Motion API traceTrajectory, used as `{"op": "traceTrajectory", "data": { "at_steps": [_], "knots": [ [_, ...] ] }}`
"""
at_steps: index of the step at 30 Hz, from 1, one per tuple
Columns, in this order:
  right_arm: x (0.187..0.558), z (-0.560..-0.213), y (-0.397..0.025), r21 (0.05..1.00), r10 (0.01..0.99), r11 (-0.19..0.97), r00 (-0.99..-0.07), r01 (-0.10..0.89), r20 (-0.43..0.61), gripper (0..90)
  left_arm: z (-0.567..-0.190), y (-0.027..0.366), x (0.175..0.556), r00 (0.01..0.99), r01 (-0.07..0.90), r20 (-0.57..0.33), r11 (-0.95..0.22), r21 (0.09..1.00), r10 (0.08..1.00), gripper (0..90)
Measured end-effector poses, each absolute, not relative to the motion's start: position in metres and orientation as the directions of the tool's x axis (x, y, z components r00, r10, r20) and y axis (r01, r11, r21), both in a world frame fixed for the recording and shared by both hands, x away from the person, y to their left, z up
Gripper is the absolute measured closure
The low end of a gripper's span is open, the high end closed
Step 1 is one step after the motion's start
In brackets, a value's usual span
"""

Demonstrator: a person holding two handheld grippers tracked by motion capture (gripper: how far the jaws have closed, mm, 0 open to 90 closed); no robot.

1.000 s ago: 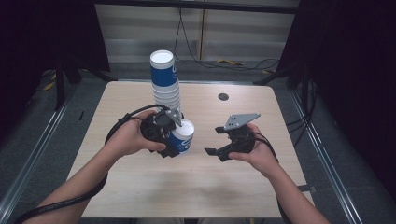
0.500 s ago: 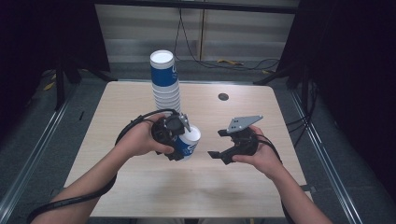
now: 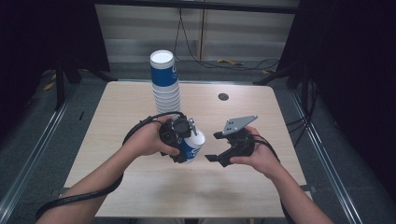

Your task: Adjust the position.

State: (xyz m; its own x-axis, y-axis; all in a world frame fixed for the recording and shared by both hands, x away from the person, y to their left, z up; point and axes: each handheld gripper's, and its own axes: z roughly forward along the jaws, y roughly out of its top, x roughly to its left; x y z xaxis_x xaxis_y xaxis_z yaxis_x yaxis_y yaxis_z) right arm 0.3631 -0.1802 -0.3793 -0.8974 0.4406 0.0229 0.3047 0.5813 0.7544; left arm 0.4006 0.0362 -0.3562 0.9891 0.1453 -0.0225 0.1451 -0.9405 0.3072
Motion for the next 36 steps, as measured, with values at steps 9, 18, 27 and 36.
{"op": "traceTrajectory", "data": {
  "at_steps": [9, 18, 27, 36],
  "knots": [
    [0.362, -0.374, -0.172, 0.767, 0.417, 0.575, -0.909, 0.285, 0.025, 14.6, -0.363, 0.027, 0.402, 0.990, 0.138, -0.039, -0.945, 0.296, 0.132, 23.1],
    [0.363, -0.375, -0.171, 0.771, 0.413, 0.570, -0.910, 0.283, 0.029, 14.4, -0.364, 0.020, 0.400, 0.992, 0.122, -0.052, -0.944, 0.306, 0.112, 23.0],
    [0.363, -0.377, -0.164, 0.775, 0.388, 0.573, -0.921, 0.268, 0.032, 14.8, -0.364, 0.015, 0.396, 0.995, 0.103, -0.045, -0.940, 0.325, 0.093, 23.0],
    [0.364, -0.376, -0.165, 0.789, 0.400, 0.549, -0.916, 0.277, 0.044, 15.8, -0.365, 0.013, 0.396, 0.996, 0.093, -0.041, -0.941, 0.326, 0.085, 23.0]
  ]
}}
